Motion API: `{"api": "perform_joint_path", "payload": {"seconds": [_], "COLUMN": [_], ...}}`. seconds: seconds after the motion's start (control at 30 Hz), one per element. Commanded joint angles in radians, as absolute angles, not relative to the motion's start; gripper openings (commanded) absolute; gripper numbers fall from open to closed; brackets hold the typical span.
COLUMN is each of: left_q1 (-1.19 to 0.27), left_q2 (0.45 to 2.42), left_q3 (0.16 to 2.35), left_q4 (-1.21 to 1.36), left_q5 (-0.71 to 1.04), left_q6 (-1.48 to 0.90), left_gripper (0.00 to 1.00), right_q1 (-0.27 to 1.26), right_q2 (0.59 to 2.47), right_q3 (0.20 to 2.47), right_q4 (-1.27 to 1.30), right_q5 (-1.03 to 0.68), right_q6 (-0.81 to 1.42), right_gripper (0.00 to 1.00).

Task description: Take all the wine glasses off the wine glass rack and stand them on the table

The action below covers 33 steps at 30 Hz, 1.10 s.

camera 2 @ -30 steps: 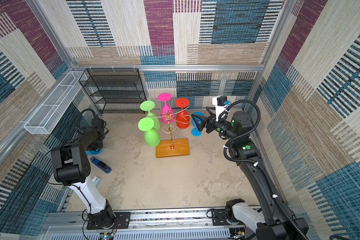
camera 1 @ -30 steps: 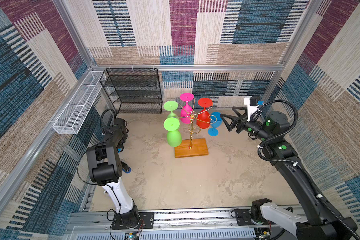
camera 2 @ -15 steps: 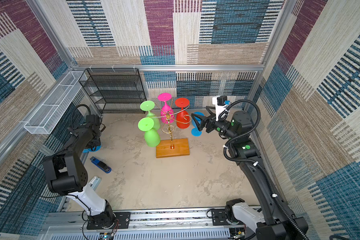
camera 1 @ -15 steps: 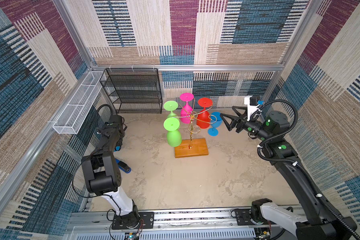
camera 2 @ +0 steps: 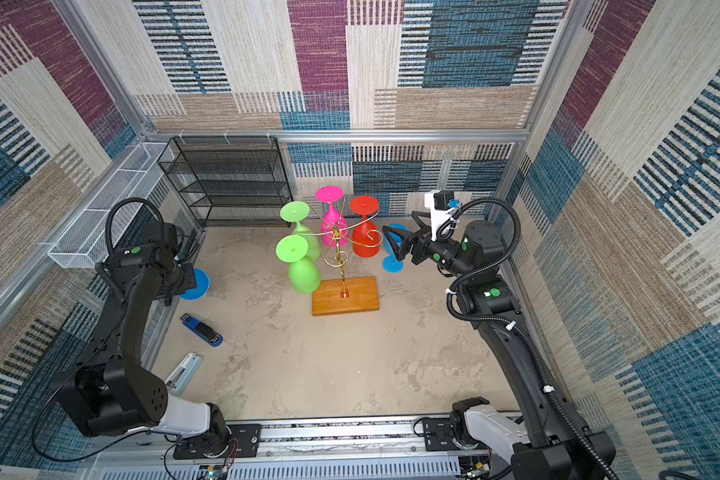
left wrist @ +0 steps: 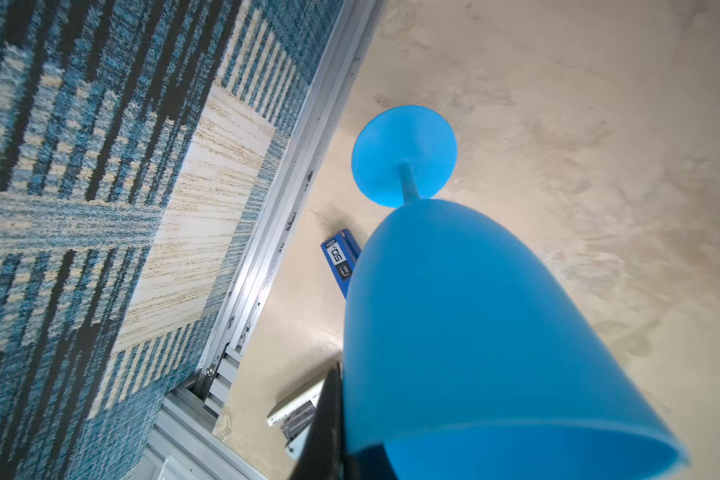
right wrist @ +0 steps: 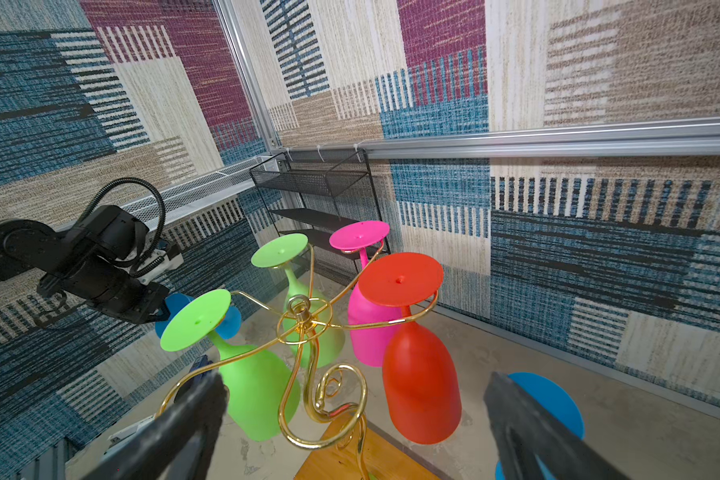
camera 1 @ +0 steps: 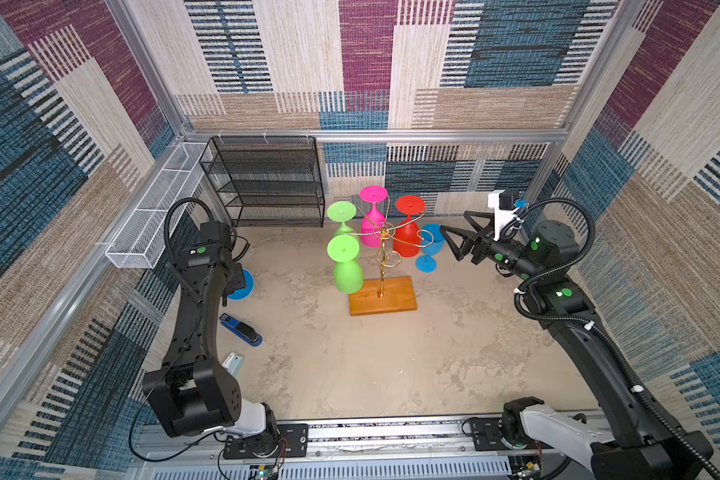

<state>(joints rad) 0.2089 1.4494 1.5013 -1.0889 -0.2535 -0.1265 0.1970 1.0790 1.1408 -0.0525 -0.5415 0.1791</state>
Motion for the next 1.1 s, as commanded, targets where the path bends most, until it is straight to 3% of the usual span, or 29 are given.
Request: {"api": "perform_joint_path", "payload": {"seconds": [0.0,0.13,0.5,1.07], "left_q1": [0.206,0.191,0.068,-0.015], "left_q2": [1.443,1.473,1.695,2.131], "left_q3": [1.566,1.651,1.852,2.401], "left_q4": [-1.163,-1.225,-1.315,-1.563], "left_q5": [-0.072,0.063,0.160,-0.074], "left_q6": [-0.128,-0.151,-0.110,-0.036], "left_gripper": [0.00,0.00,0.00,0.00], "right_q1": [0.198,0.198,0.198,0.198], "right_q2": [1.081,1.080,1.086,1.101], "right_q3": [1.158,1.170,1.187,1.205], "right_q4": [-0.055,-0.076,-0.124,-0.159], "right_q5": [-0.529,-0.520,-0.507,-0.498], "right_q6": [0.179,0.177,0.182,0.183], "right_gripper": [0.99,0.99,0.99,0.99]}}
